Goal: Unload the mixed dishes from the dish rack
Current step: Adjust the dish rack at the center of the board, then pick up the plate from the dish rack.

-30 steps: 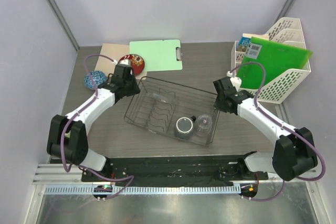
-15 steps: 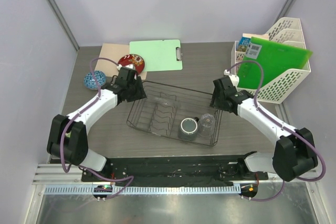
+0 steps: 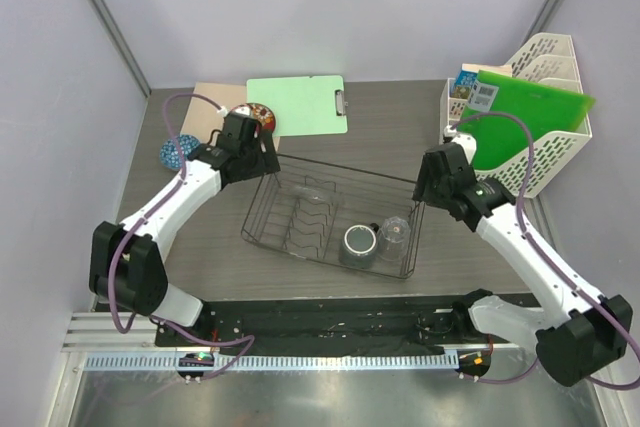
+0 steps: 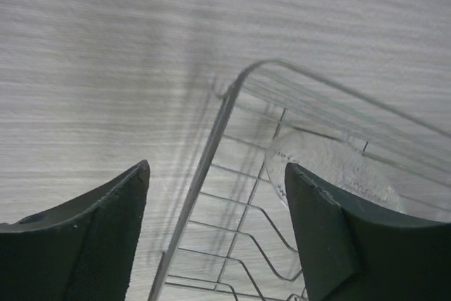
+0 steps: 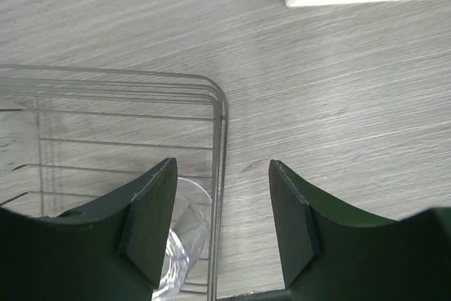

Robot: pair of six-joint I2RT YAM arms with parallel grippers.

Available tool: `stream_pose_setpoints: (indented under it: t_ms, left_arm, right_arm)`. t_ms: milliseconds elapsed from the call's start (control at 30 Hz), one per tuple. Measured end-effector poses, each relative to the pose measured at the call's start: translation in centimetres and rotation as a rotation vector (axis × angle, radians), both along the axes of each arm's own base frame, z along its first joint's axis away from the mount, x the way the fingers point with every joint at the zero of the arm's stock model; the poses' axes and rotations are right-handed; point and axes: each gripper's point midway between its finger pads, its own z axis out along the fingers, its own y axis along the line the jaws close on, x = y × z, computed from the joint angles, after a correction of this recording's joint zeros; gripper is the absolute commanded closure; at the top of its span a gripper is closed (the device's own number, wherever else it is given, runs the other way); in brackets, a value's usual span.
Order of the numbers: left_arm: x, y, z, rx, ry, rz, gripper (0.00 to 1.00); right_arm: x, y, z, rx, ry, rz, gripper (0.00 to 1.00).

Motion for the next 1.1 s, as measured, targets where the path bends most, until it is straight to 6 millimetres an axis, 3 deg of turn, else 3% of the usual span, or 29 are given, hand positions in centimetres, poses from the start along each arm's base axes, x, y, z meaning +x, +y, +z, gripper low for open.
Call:
stream_pose_setpoints:
  t_ms: [133,233,367,533,633,733,900,1000,1100]
  left_arm:
    - [1.1,1.3,1.7,0.036,-0.043,0.041,0.1]
    - [1.8,2.9,3.1,0.055,-0.084,0.094,0.11]
    - [1.3,4.3,5.5,0.048,-0.143,0.133,0.11]
    - [-1.0,4.8,7.3,0.002,-0.191,0.148,0.12]
    - [-3.0,5.1,7.1,-0.02,-0.193,0.145,0.11]
    - [-4.9,5.4,7.5,-0.053,-0.216,0.143,0.11]
    - [-6.9,5.7,9.6,-0.102,-0.3,0.129,0.1]
    - [-8.0,6.0,9.9,-0.117,-0.331,0.126,0.1]
    - [-8.8,6.2,8.7,-0.118,-0.32,0.12,0.11]
  right_arm:
    - [0.0,0.2,3.0,0.034,-0.088,0.022,0.41]
    - [0.5,1.5,5.5,0.103,-0.186,0.087,0.41]
    - [1.8,3.9,7.7,0.171,-0.276,0.189,0.43]
    - [3.3,8.7,7.0,0.107,-0.267,0.344,0.43]
    - [2.2,13.3,6.0,-0.023,-0.276,0.508,0.4]
    - [1.1,16.3,6.0,-0.127,-0.326,0.617,0.36]
    - [1.2,17.5,7.7,-0.259,-0.48,0.684,0.33]
    - [0.9,17.4,6.7,-0.344,-0.509,0.735,0.38]
    - [0.9,17.7,5.6,-0.383,-0.516,0.77,0.43]
